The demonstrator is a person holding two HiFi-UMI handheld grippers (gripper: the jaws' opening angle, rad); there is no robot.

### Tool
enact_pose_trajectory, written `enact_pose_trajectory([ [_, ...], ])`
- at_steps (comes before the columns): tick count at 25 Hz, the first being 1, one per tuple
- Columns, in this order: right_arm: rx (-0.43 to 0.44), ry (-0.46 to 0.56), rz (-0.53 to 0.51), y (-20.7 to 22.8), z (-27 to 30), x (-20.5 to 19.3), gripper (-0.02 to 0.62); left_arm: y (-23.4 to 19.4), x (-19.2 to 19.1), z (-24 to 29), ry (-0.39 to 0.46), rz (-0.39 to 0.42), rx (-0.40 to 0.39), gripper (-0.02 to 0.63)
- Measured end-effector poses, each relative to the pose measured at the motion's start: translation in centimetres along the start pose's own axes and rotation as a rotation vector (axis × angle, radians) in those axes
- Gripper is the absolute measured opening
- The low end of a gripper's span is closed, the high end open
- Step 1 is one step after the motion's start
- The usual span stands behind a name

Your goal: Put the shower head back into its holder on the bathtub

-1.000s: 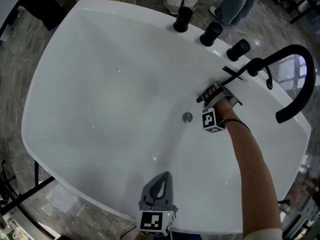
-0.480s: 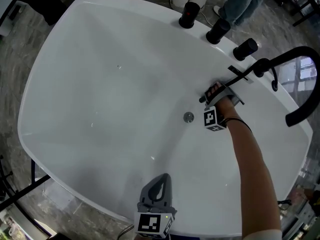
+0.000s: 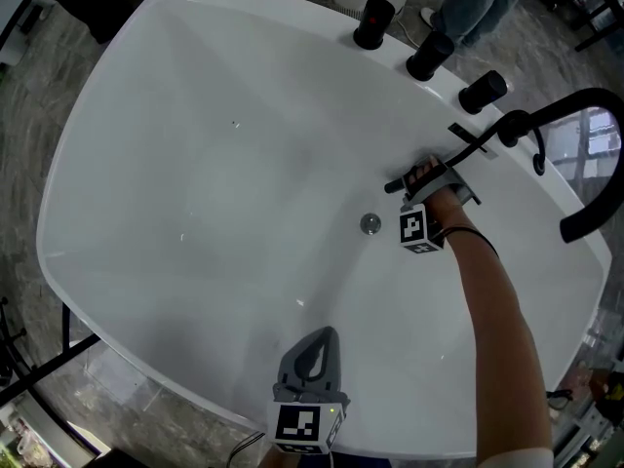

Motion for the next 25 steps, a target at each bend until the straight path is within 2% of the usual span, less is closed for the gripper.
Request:
enact_pose_trajectory([
  [4, -0.024, 0.027, 0.025, 0.4, -0.9, -0.1, 0.138, 1.2, 0.7, 2.2, -0.03, 0.035, -0.009, -0.005],
  [8, -0.041, 0.053, 0.053, 0.6, -1.8, -0.3, 0.138, 1.7, 1.7, 4.2, -0.068, 0.084, 0.038, -0.003],
  [10, -0.05, 0.066, 0.079, 0.6, -2.5, -0.3, 0.138, 1.7, 2.3, 4.3, -0.067, 0.074, 0.063, -0.003],
  [13, -0.081, 0.1, 0.117, 0.9, -3.7, 0.0, 0.138, 1.7, 3.2, 3.6, -0.03, 0.046, 0.061, -0.004],
  [19, -0.137, 0.117, 0.122, 1.8, -5.8, -0.6, 0.138, 1.9, 4.3, 2.3, 0.006, 0.059, 0.077, -0.003],
  [25, -0.205, 0.132, 0.137, 3.5, -9.8, -2.0, 0.138, 2.4, 5.0, 0.1, 0.0, 0.04, 0.078, -0.005],
])
Point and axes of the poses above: the fingertips, and each gripper's own axes: z forward along the fingers, y to its right, x out of its top, the point moved 8 cm from there along -z, backward along the fingers, and after that the axes turned 6 degrees about x, right-handed, at the moved point
